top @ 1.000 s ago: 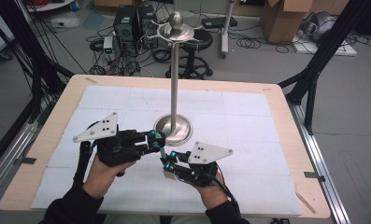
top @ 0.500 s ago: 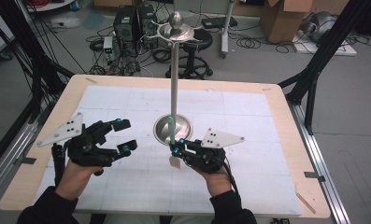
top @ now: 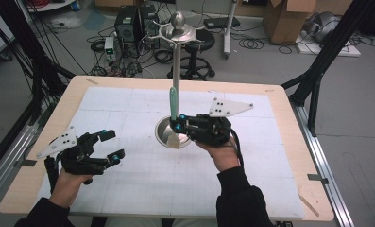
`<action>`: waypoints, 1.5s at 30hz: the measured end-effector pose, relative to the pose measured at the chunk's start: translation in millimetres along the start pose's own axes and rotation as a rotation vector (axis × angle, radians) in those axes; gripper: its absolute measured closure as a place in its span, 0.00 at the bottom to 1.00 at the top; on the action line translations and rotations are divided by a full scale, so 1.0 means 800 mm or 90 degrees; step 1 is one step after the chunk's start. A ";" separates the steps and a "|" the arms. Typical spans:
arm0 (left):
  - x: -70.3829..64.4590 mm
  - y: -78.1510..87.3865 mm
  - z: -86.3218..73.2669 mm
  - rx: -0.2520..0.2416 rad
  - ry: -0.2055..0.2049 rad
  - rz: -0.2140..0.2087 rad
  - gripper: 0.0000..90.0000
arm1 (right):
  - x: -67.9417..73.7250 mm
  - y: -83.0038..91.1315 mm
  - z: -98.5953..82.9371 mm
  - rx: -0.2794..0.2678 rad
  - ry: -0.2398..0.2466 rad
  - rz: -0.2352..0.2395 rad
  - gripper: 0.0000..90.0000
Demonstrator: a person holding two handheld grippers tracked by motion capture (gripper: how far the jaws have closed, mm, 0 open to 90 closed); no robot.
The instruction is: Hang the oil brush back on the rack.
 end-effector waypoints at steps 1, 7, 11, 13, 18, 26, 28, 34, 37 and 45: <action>0.001 0.001 -0.003 0.000 0.000 0.003 0.21 | -0.006 -0.005 0.011 0.002 0.006 0.003 0.94; 0.006 0.005 -0.011 0.002 -0.002 0.013 0.21 | -0.020 -0.015 0.033 -0.003 -0.002 0.021 0.94; 0.009 0.005 -0.011 0.002 -0.004 0.019 0.21 | -0.030 -0.019 0.044 -0.005 -0.005 0.022 0.94; 0.009 0.005 -0.010 -0.006 0.000 0.021 0.21 | -0.039 -0.022 0.050 -0.006 -0.011 0.022 0.94; 0.008 0.005 -0.010 -0.004 -0.003 0.018 0.21 | -0.047 -0.021 0.058 -0.005 -0.011 0.021 0.94; 0.008 0.004 -0.010 -0.010 0.001 0.017 0.21 | -0.052 -0.027 0.070 0.002 -0.012 0.027 0.94; 0.008 0.004 -0.010 -0.012 0.004 0.019 0.21 | -0.055 -0.029 0.069 0.002 -0.013 0.024 0.94; 0.008 0.005 -0.009 -0.018 0.007 0.015 0.21 | -0.059 -0.028 0.068 0.003 -0.025 0.021 0.94; 0.009 0.005 -0.009 -0.020 0.006 0.014 0.21 | -0.062 -0.027 0.068 -0.003 -0.029 0.017 0.94; 0.009 0.007 -0.008 -0.021 0.008 0.014 0.21 | -0.068 -0.030 0.065 -0.001 -0.041 0.015 0.94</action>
Point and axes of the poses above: each handheld gripper's, and its own axes: y roughly backward along the jaws, z roughly out of its top, x roughly to its left, the point moved 1 cm from there along -y, roughly forward along the jaws, and after that the axes turned 11 degrees about -x, right-handed, at the moved point
